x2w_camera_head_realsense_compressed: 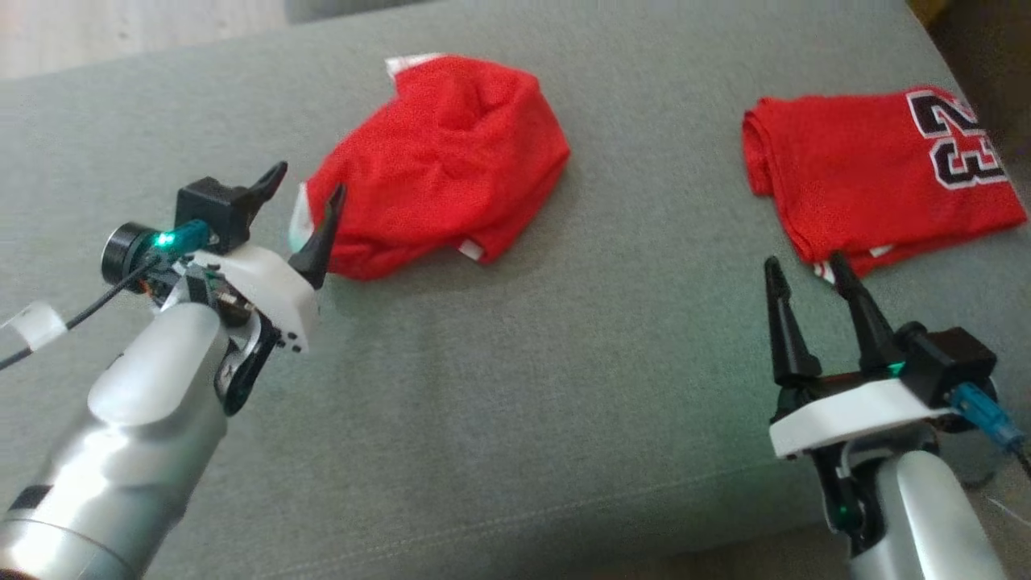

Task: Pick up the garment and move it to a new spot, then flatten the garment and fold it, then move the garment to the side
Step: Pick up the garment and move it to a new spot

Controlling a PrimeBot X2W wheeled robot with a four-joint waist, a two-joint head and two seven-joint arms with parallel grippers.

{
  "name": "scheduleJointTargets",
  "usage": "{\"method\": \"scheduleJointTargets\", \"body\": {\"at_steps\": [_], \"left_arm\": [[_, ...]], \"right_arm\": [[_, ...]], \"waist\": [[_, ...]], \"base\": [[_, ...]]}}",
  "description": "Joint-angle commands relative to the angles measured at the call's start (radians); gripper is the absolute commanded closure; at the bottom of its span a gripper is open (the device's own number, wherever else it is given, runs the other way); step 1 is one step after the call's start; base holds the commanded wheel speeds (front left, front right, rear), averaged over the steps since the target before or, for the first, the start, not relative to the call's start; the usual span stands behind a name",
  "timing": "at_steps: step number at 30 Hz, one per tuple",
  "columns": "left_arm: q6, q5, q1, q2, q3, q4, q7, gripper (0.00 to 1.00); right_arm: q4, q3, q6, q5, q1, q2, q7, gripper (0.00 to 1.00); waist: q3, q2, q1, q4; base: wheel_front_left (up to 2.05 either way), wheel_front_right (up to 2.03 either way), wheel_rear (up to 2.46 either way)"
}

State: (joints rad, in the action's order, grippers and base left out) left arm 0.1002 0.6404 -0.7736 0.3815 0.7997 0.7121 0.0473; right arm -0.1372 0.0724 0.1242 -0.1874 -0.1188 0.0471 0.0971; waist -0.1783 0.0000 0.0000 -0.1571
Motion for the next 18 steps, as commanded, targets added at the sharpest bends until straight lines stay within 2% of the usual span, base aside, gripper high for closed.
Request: {"method": "scheduleJointTargets", "body": {"at_steps": [1, 10, 16, 18], "left_arm": [[-0.011, 0.009, -0.045, 0.024, -0.055, -0.018, 0.025, 0.0], [-0.081, 0.079, 0.091, -0.043, -0.108, -0.061, 0.151, 0.0], [-0.158, 0.101, 0.243, -0.059, -0.124, -0.144, 0.185, 0.0], [-0.2, 0.133, 0.326, -0.066, -0.156, -0.194, 0.196, 0.0]], "right_arm": [[0.028, 0.011, 0.007, 0.01, -0.025, 0.003, 0.004, 0.0], [0.006, -0.045, 0.007, 0.023, 0.044, 0.003, -0.016, 0.0], [-0.012, -0.046, 0.007, 0.003, 0.095, 0.003, -0.01, 0.0], [-0.023, -0.036, 0.007, -0.005, 0.115, 0.003, 0.0, 0.0]], "waist": [[0.043, 0.0, 0.0, 0.037], [0.2, 0.0, 0.0, 0.168], [0.245, 0.0, 0.0, 0.233], [0.259, 0.0, 0.0, 0.249]], "base": [[0.0, 0.0, 0.0], [0.0, 0.0, 0.0], [0.0, 0.0, 0.0], [0.0, 0.0, 0.0]]}}
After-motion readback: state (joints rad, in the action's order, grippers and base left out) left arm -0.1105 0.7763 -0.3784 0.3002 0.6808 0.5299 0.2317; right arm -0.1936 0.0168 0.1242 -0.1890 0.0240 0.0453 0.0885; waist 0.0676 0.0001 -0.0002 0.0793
